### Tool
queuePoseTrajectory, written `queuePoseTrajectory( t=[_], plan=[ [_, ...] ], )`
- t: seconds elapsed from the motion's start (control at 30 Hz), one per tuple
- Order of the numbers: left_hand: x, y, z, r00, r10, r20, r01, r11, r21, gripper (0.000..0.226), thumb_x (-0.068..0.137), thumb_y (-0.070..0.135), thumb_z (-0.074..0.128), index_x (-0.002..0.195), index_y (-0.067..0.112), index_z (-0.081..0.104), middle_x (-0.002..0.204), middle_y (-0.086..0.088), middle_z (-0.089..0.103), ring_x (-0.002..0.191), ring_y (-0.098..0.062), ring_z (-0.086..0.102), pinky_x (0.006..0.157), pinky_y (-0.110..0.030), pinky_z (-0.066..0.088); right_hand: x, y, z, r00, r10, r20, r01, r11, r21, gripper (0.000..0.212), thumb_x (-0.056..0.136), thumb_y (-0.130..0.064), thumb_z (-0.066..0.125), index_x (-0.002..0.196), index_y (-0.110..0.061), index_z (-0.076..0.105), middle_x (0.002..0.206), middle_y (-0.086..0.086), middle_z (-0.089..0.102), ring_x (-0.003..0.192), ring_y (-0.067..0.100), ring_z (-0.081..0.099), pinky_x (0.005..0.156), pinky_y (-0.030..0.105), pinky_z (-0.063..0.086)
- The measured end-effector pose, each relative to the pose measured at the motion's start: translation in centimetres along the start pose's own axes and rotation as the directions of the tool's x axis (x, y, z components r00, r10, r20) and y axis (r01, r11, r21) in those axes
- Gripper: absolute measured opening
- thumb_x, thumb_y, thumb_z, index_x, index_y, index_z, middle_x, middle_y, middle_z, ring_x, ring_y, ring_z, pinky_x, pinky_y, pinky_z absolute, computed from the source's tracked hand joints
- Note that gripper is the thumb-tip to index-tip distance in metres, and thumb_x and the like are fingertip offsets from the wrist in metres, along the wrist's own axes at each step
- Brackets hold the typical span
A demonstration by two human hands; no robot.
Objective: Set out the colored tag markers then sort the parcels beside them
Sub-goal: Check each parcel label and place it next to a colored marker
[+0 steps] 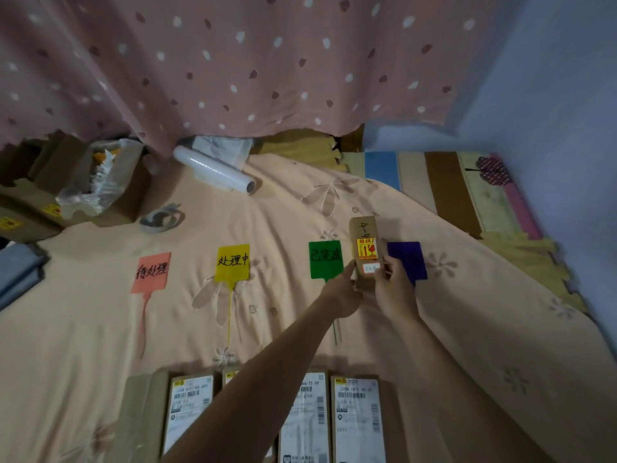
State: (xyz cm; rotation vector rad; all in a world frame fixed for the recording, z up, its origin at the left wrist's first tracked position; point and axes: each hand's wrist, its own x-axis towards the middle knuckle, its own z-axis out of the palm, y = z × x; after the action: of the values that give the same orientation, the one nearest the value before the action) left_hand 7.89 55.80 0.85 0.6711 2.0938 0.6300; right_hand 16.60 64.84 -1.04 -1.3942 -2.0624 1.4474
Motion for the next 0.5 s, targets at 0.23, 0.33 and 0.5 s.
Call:
queuePoseTrajectory(
  t=[0.23, 0.33, 0.5],
  plan=[
    [-3.9, -1.1, -1.6, 0.99, 0.041, -0.133, -0.05, 0.996, -0.069, 0.067, 0.094, 0.014, 0.056, 0.157, 0.023, 0.031, 0.142, -0.009, 0.059, 0.132, -0.026, 0.055, 0.108, -0.033, 0.047, -3.3, -1.9, -1.2, 0.993, -0.023, -0.112, 0.024, 1.0, 0.008, 0.023, 0.102, -0.034, 0.055, 0.123, -0.025, 0.054, 0.127, 0.004, 0.062, 0.092, 0.008, 0.058, 0.069, 0.025, 0.043],
    [-7.3, -1.1, -4.1, 0.952, 0.131, -0.277, -0.141, 0.99, -0.016, 0.047, 0.094, 0.016, 0.049, 0.14, 0.022, 0.055, 0.13, -0.009, 0.067, 0.118, -0.033, 0.063, 0.097, -0.034, 0.052, -6.2, -4.1, -1.5, 0.981, -0.066, -0.183, 0.067, 0.998, -0.003, 0.044, 0.1, -0.033, 0.058, 0.142, -0.023, 0.049, 0.136, 0.005, 0.055, 0.117, 0.025, 0.058, 0.084, 0.033, 0.044],
    [-15.3, -2.2, -8.3, 0.878, 0.28, -0.388, -0.314, 0.949, -0.025, 0.037, 0.096, 0.015, 0.05, 0.129, 0.021, 0.066, 0.118, -0.008, 0.074, 0.106, -0.029, 0.069, 0.087, -0.033, 0.056, -13.0, -8.8, -0.9, 0.964, -0.203, -0.173, 0.206, 0.978, 0.004, 0.042, 0.1, -0.031, 0.052, 0.142, -0.028, 0.052, 0.129, 0.005, 0.061, 0.114, 0.026, 0.058, 0.083, 0.037, 0.048]
  ],
)
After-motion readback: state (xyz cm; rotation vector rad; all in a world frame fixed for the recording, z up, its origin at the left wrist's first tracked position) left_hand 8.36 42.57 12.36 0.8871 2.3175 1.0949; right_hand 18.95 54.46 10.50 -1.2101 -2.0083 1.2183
